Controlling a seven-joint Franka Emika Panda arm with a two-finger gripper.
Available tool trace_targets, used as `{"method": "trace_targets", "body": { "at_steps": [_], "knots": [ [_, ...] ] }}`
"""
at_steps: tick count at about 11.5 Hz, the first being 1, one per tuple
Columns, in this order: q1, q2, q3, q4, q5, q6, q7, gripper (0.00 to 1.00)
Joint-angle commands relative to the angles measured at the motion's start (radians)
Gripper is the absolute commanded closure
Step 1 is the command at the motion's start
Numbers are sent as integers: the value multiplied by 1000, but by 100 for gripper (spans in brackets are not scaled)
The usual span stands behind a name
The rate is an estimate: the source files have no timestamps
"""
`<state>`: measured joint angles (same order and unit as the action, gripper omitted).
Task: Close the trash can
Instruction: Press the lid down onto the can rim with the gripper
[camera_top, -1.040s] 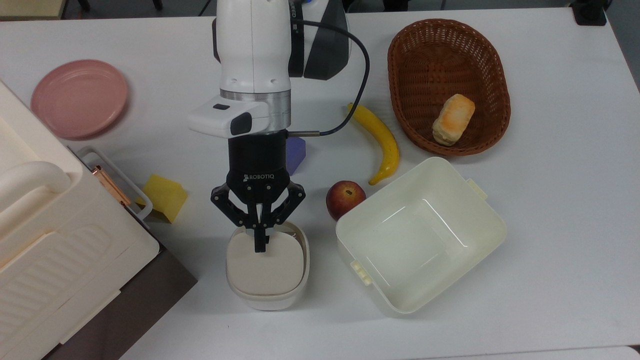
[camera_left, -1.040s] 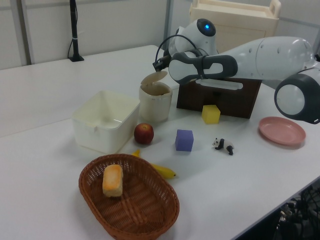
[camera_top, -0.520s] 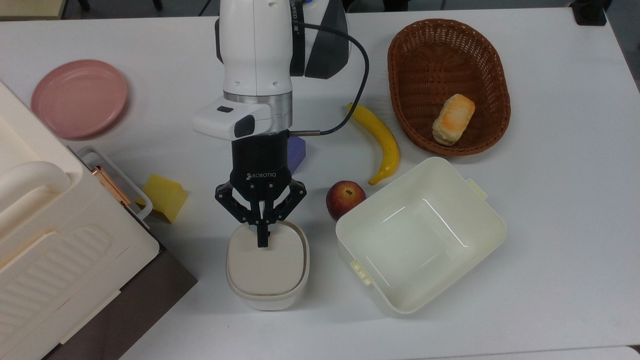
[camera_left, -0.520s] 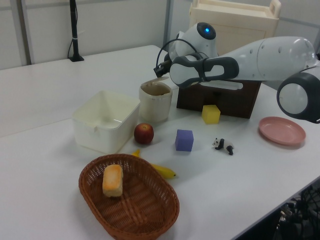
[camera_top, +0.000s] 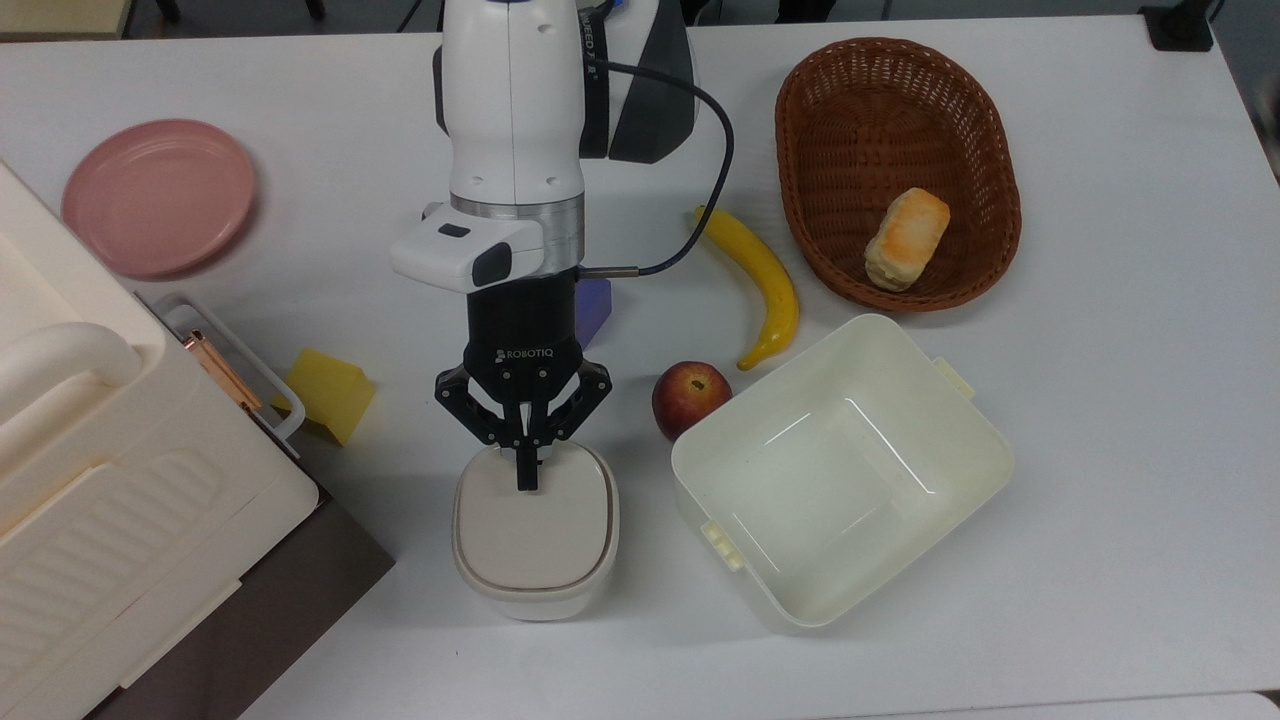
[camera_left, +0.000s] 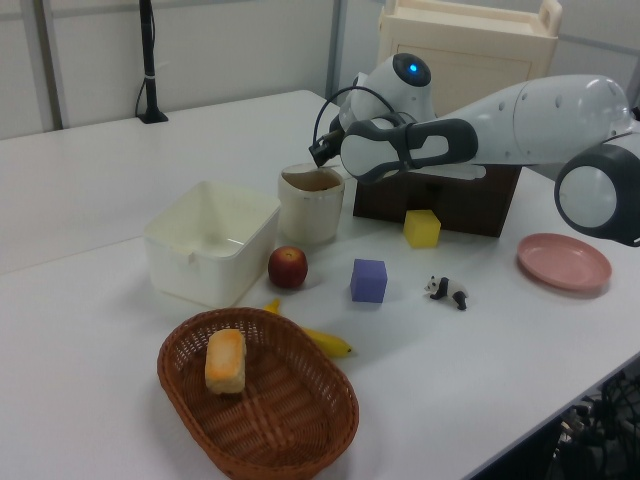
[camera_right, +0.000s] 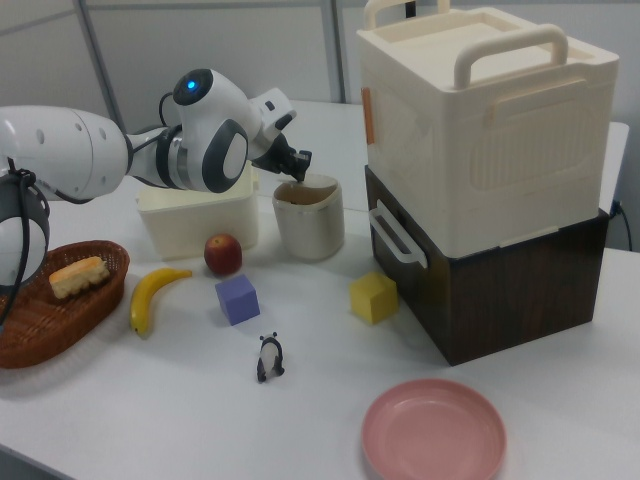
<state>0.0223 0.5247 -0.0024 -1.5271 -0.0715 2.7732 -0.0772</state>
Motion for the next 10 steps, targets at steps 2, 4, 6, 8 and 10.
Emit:
{"method": "trace_targets", "body": {
  "at_steps": [2,4,6,8,10],
  "knots": [
    [1,-71,1,-90,-14,6,-22,97],
    [1,-84,4,-110,-14,6,-22,97],
    [1,-91,4,-130,-14,5,-35,97],
    [1,-88,1,-131,-14,5,-35,97],
    [1,-81,1,-134,-14,5,-35,97]
  ]
}}
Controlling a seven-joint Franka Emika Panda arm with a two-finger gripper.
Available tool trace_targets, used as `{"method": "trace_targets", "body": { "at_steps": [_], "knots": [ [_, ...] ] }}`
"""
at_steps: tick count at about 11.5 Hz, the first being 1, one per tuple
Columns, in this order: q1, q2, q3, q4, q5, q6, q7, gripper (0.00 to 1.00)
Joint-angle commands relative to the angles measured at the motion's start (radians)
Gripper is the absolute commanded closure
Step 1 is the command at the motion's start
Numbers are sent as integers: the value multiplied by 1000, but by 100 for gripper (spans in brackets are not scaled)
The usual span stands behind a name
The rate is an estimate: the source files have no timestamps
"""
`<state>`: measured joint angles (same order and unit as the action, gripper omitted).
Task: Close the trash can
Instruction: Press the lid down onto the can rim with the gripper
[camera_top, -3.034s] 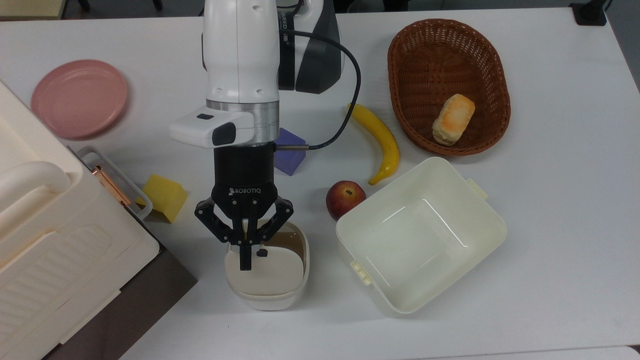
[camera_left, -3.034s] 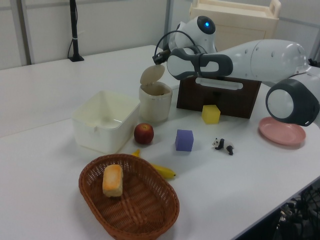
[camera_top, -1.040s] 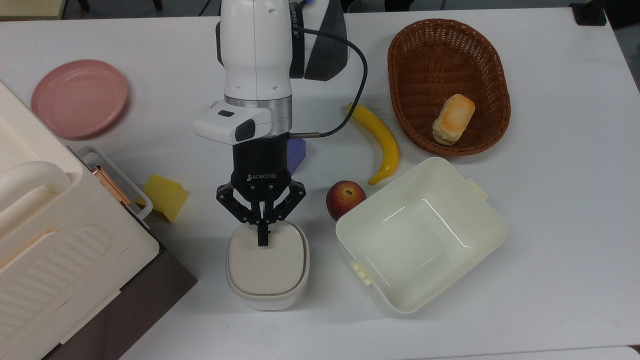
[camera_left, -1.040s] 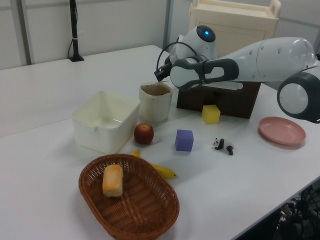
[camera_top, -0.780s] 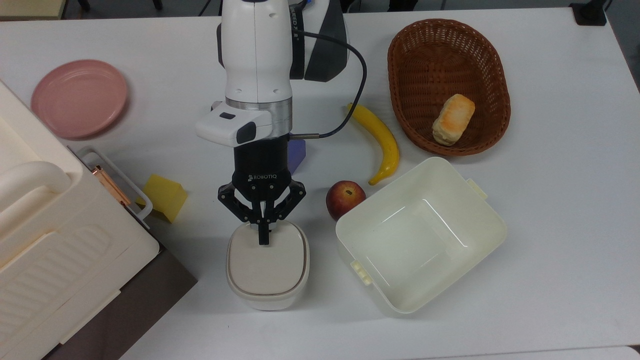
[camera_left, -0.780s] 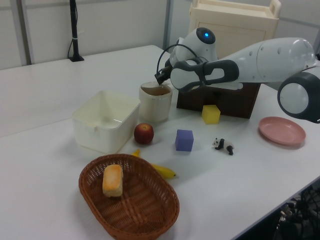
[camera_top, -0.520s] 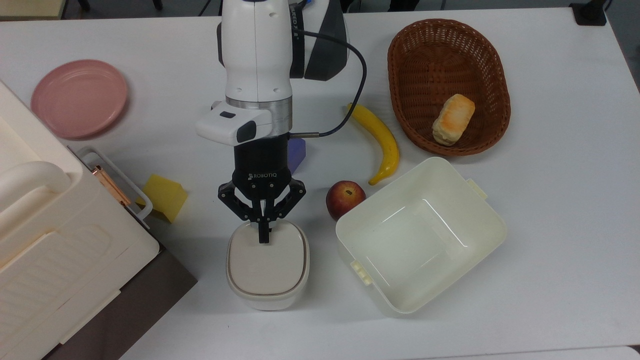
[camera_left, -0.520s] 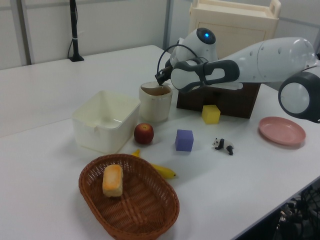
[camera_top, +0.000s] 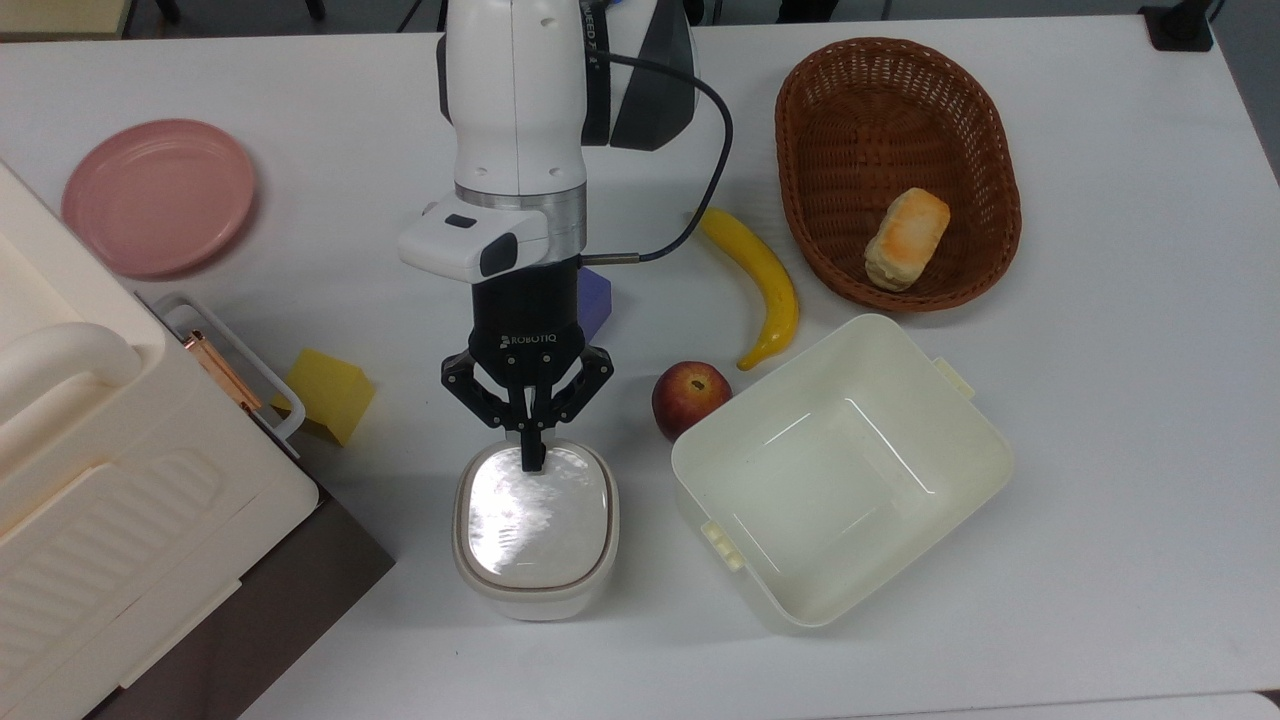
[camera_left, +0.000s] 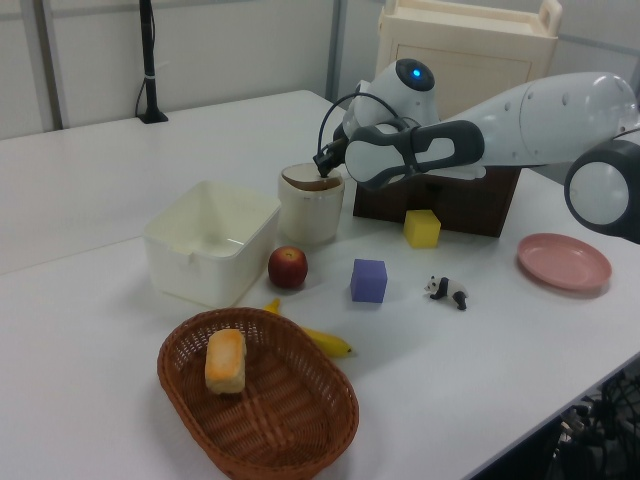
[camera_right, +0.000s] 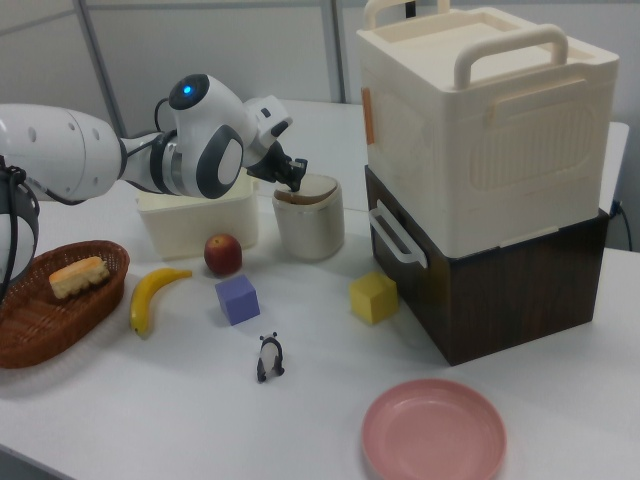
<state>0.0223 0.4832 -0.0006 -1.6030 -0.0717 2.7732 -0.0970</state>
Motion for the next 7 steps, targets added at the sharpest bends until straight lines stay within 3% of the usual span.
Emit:
{"method": "trace_targets", "body": {
  "at_steps": [1,7],
  "knots": [
    [1,-38,-1,-58,-14,5,-15,97],
    [1,8,-1,-49,-43,8,-13,97]
  ]
}}
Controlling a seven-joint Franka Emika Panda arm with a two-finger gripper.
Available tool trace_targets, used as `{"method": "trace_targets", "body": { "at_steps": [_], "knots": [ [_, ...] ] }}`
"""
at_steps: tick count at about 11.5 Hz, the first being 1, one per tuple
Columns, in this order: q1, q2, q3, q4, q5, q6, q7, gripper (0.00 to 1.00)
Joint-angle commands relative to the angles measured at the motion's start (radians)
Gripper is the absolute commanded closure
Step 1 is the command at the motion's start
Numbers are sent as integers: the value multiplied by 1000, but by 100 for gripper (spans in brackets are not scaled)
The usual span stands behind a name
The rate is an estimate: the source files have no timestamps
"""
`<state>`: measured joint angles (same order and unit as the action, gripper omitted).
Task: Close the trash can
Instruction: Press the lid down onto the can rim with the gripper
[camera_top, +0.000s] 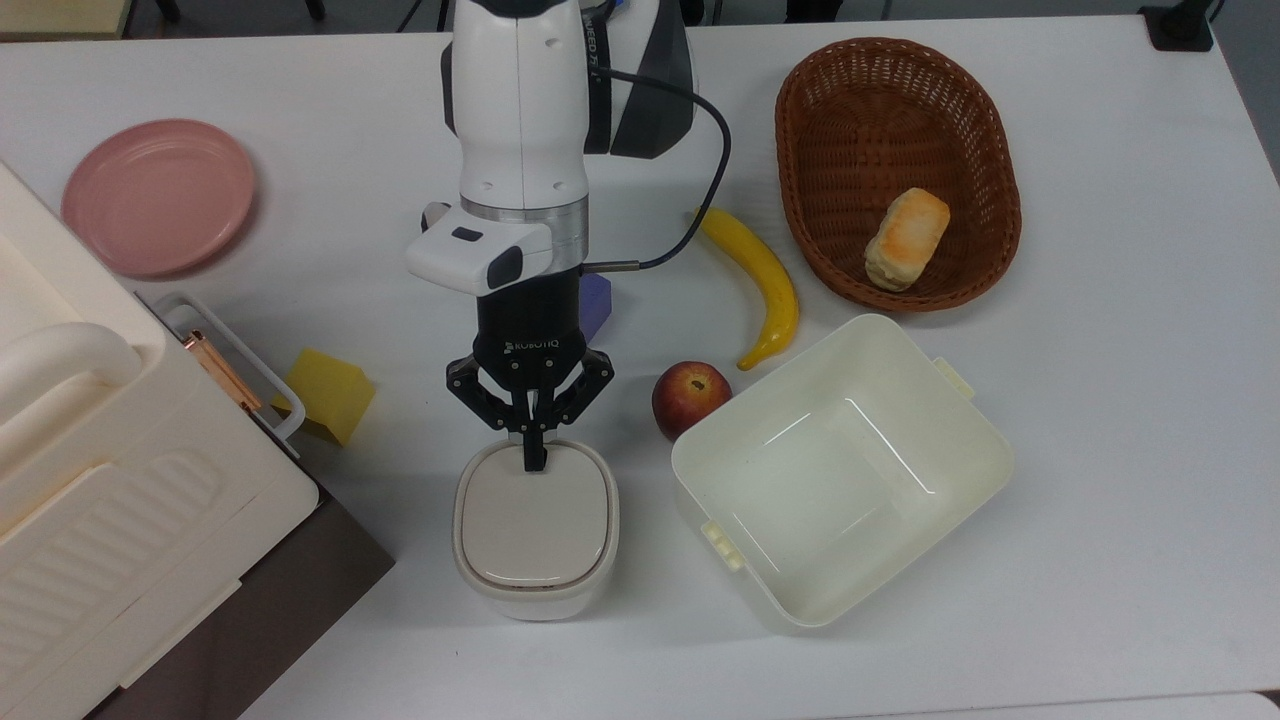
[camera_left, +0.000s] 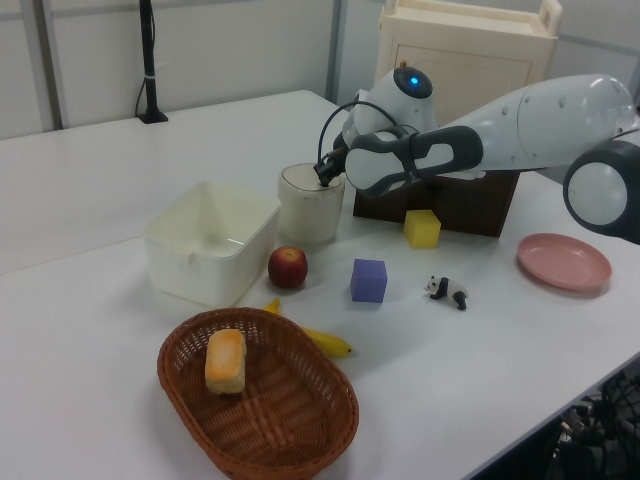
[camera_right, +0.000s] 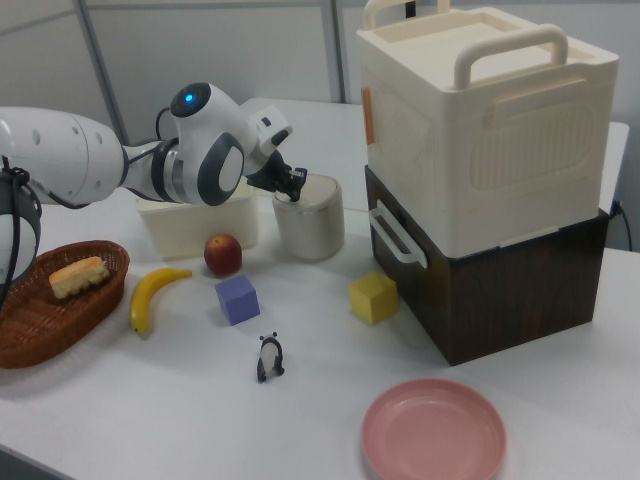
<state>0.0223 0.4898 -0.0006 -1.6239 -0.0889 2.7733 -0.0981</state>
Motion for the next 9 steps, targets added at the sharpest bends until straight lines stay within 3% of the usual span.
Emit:
{"method": "trace_targets", "body": {
  "at_steps": [1,6,9],
  "knots": [
    [1,4,-1,-27,-28,8,-12,97],
    [-1,23,-1,-8,-37,6,-9,97],
    [-1,-97,2,-36,-22,-4,9,97]
  ]
}}
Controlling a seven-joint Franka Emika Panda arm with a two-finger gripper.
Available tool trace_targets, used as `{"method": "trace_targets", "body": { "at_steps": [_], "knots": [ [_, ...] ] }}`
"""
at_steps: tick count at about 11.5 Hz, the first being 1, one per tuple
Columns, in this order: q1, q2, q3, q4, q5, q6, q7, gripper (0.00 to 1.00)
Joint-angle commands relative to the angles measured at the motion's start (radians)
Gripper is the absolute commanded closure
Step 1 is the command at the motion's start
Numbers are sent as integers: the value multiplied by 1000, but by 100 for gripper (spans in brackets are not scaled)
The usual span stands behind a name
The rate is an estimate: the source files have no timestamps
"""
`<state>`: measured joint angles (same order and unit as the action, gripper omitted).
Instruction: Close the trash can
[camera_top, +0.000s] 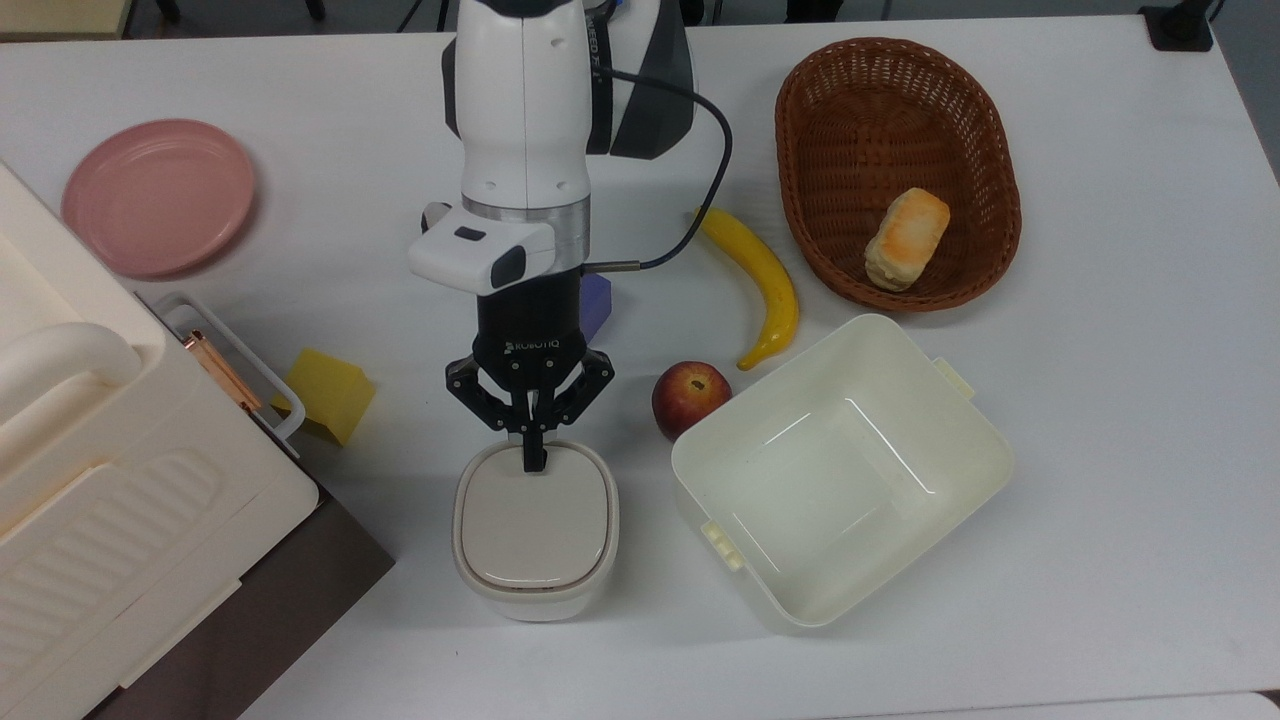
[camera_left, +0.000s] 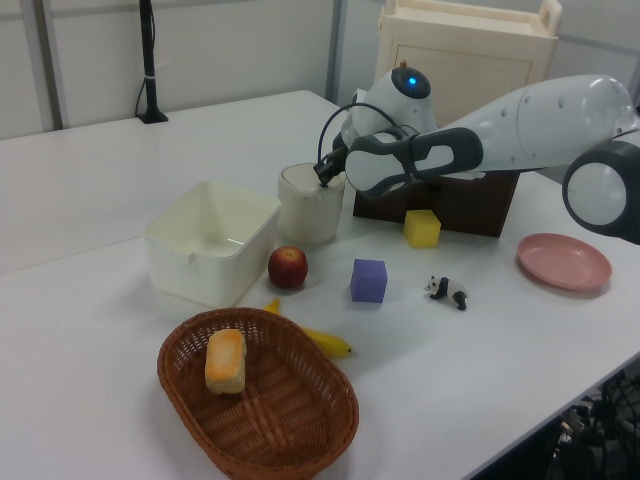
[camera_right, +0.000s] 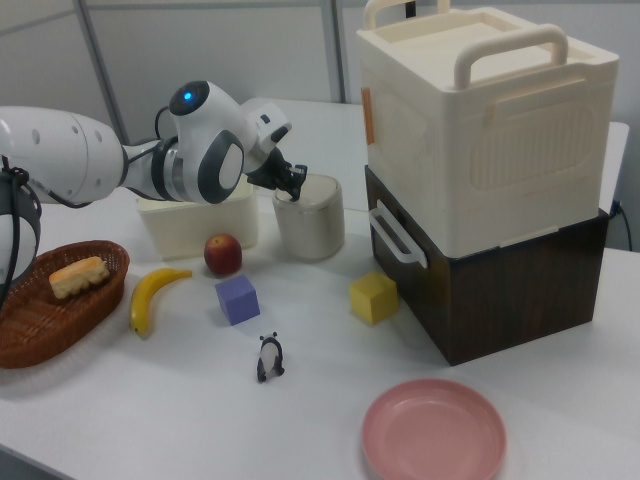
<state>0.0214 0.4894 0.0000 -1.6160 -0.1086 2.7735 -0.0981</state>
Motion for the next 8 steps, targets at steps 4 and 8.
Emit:
{"method": "trace_targets", "body": {
  "at_steps": [4,8],
  "knots": [
    [0,-305,3,-127,16,-215,46,97],
    [3,-457,-3,-99,98,-663,49,96]
  ]
}}
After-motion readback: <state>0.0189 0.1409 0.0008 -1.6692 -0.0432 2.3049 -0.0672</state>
